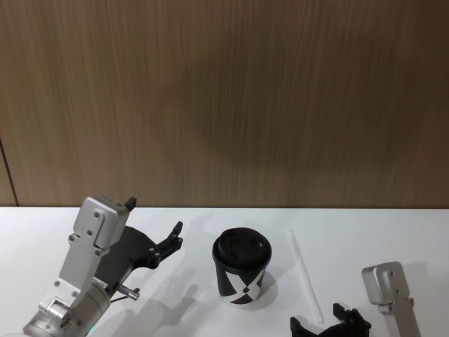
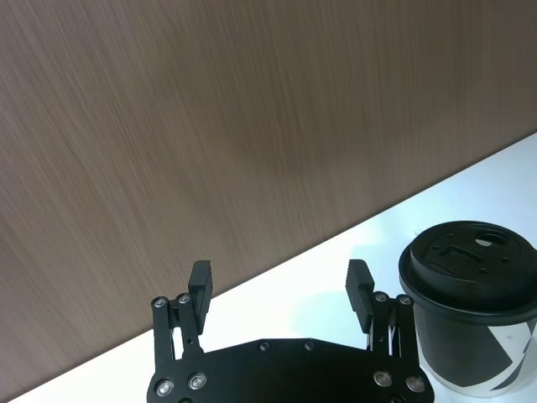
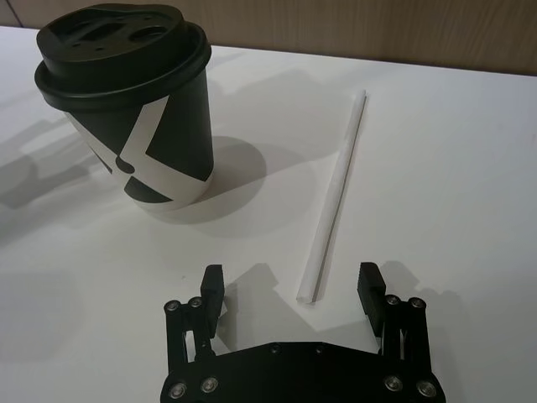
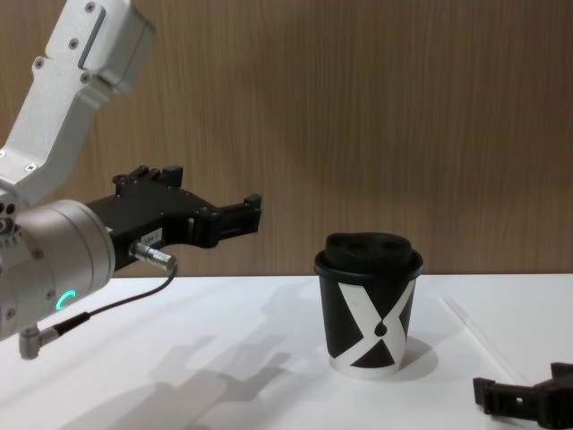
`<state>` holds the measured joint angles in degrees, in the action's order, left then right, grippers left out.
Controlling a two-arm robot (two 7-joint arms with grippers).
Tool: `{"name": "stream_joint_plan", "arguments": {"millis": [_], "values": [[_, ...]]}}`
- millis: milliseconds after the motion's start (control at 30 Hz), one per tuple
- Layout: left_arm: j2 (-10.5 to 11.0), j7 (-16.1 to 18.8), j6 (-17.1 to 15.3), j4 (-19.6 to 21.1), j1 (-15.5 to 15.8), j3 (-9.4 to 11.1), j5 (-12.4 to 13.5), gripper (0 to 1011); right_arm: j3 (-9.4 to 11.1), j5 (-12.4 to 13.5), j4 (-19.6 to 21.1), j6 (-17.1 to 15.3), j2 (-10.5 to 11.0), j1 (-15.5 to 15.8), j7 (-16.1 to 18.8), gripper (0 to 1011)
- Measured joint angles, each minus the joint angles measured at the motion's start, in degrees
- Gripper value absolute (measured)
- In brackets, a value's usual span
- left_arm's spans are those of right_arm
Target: Pick up the straw with one hand, pass it to the other hand, and insert it into the cup.
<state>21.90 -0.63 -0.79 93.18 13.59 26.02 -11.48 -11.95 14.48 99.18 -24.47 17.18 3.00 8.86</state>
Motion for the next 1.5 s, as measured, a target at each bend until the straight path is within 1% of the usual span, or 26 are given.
{"name": "stream_joint_plan", "arguments": {"millis": [533, 1000, 1300, 1400, 1433, 1500], "values": [[0.0, 0.0, 0.0, 0.0, 0.0, 0.0, 0.0, 1000, 0.2, -0.3, -0.2, -0.2, -0.1, -0.1, 0.4, 1001], [0.0, 0.0, 0.0, 0.0, 0.0, 0.0, 0.0, 1000, 0.6, -0.6, -1.1, 0.0, -1.2, -0.8, 0.4, 1001], [0.0, 0.0, 0.0, 0.0, 0.0, 0.0, 0.0, 1000, 0.8, -0.8, -1.5, -0.2, -1.5, -1.1, 0.6, 1001], [0.0, 0.0, 0.0, 0.0, 0.0, 0.0, 0.0, 1000, 0.9, -0.9, -1.5, -0.3, -1.5, -1.1, 0.7, 968], [0.0, 0.0, 0.0, 0.0, 0.0, 0.0, 0.0, 1000, 0.9, -0.9, -1.6, -0.4, -1.5, -1.2, 0.7, 934], [0.0, 0.0, 0.0, 0.0, 0.0, 0.0, 0.0, 1000, 1.0, -0.9, -1.6, -0.4, -1.5, -1.2, 0.7, 906]]}}
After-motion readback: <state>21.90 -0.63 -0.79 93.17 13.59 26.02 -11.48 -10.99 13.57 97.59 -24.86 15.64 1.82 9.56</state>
